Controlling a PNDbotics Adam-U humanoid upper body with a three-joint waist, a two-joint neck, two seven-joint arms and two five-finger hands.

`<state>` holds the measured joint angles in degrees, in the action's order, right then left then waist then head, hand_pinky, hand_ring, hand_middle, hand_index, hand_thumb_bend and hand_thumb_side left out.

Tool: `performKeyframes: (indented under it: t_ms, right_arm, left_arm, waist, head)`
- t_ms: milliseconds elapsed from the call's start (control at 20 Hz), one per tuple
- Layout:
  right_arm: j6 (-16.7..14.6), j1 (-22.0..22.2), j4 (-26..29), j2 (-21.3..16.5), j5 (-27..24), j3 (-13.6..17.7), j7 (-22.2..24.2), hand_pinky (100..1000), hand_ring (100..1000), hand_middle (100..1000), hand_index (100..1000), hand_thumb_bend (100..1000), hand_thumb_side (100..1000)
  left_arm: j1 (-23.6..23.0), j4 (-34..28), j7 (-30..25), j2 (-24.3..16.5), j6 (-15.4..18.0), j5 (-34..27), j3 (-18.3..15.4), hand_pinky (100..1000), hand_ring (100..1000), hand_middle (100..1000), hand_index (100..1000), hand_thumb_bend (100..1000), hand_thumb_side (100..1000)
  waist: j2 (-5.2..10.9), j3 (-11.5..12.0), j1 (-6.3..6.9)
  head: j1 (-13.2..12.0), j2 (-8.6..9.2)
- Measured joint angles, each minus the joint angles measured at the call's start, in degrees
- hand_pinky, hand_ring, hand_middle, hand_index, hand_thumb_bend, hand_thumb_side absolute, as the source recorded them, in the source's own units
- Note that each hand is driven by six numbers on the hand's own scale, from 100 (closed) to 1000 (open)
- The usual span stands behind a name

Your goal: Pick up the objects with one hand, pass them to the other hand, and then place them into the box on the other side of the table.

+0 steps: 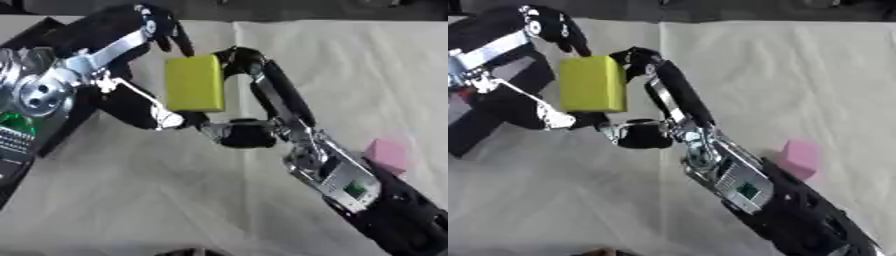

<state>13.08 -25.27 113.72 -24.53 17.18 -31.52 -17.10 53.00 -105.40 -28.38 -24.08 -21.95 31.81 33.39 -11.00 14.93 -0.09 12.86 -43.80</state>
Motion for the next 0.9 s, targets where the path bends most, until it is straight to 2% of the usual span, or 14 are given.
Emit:
performKeyframes:
  t_ms: [450, 600, 900]
  right_arm:
    - [-0.3, 0.0, -0.1, 0.0, -0.4, -0.2, 0.0, 754, 615, 479, 524, 357, 100]
    - [-0.4, 0.0, -0.4, 0.0, -0.4, -0.3, -0.1, 753, 615, 479, 523, 350, 100]
    - [-0.6, 0.0, -0.4, -0.1, -0.4, -0.3, -0.5, 751, 613, 478, 522, 352, 100]
  left_arm:
    - [0.2, 1.0, 1.2, 0.5, 0.8, 0.3, 0.6, 794, 689, 697, 677, 567, 208]
    - [0.2, 1.3, 1.4, 0.5, 1.1, 0.6, 0.8, 789, 687, 691, 674, 562, 172]
    - [0.2, 1.7, 1.6, 0.9, 2.1, 1.7, 1.1, 773, 670, 667, 647, 490, 146]
  waist:
    - [-0.04, 0.0, 0.00]
    - [-0.07, 0.0, 0.00]
    - [-0.10, 0.0, 0.03]
  head:
    - [-0.1, 0.00]
    - [0.3, 0.00]
    - [0.5, 0.00]
